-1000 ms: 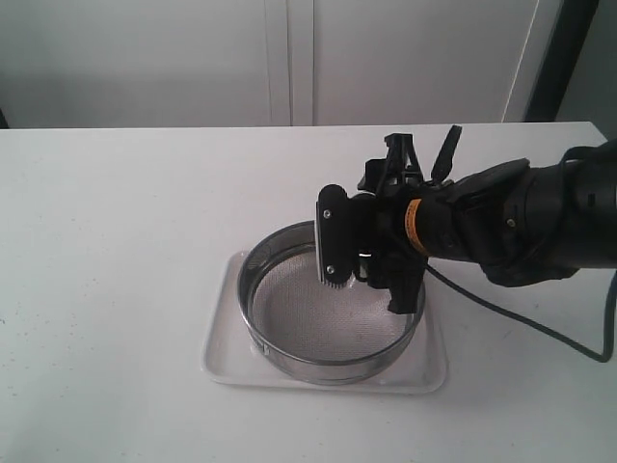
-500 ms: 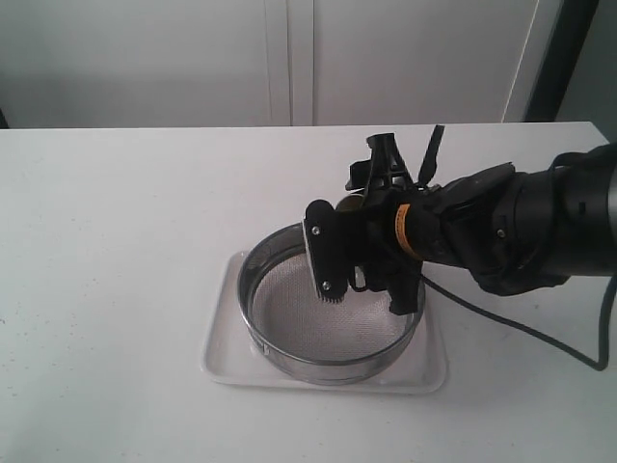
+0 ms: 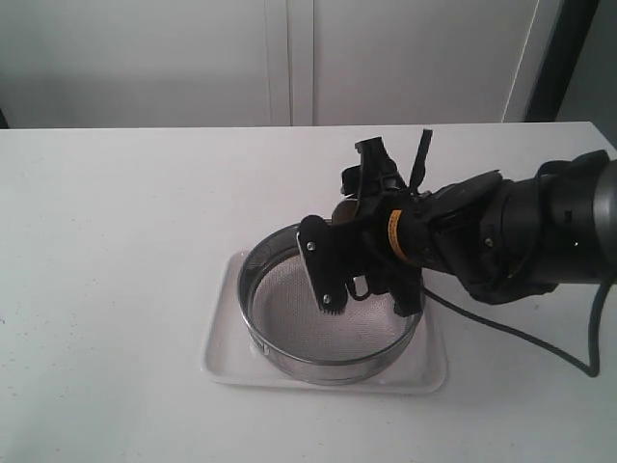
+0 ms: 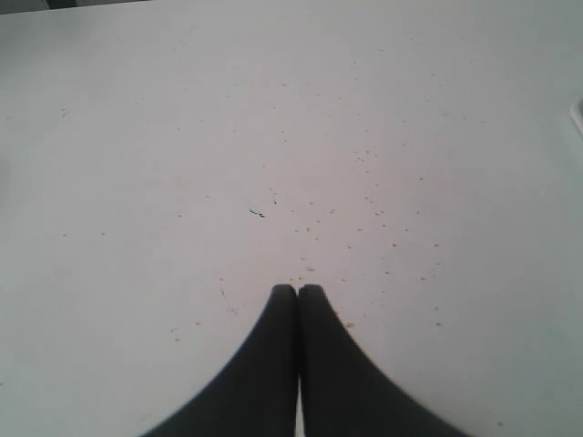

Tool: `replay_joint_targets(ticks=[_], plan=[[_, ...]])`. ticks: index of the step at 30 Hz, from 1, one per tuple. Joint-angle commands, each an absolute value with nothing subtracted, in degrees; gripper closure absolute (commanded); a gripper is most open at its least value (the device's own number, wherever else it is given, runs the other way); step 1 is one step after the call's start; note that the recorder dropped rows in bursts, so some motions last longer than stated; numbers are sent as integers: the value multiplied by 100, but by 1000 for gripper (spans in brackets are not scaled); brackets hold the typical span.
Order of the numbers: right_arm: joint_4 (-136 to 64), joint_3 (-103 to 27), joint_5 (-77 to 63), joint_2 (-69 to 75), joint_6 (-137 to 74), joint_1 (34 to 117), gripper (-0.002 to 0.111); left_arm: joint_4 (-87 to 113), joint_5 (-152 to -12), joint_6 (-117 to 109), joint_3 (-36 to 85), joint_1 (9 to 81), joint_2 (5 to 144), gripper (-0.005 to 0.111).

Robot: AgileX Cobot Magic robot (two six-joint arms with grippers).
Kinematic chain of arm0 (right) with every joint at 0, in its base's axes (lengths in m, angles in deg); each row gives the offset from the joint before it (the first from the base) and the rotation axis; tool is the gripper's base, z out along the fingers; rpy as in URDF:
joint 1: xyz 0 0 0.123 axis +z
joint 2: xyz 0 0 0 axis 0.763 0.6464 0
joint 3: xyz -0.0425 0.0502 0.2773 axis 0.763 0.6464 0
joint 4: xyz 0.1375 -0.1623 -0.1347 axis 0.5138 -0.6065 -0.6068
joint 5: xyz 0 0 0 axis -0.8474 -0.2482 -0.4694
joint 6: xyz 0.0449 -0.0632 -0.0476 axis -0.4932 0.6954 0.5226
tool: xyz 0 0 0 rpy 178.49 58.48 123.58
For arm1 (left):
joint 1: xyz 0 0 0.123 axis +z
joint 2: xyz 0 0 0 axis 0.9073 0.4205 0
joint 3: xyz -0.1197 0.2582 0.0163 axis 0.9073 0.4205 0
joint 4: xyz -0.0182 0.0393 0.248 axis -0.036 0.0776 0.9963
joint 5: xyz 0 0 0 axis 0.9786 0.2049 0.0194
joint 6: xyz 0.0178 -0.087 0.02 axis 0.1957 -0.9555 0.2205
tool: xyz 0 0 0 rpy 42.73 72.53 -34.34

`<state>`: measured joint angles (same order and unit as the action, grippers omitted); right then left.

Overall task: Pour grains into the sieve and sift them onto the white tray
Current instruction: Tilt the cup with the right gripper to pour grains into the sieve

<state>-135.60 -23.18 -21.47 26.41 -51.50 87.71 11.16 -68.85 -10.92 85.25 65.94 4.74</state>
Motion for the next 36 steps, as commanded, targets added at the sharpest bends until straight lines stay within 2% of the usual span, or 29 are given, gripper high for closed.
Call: replay_joint_targets(ticks=[1, 36], plan=[[-13614, -2378, -2468, 2690, -4831, 8915, 108, 1082, -6907, -1092, 8539, 6561, 452, 107], [-13614, -2378, -3772, 3183, -3868, 9601, 108, 1082, -6907, -1092, 8539, 6561, 452, 107]])
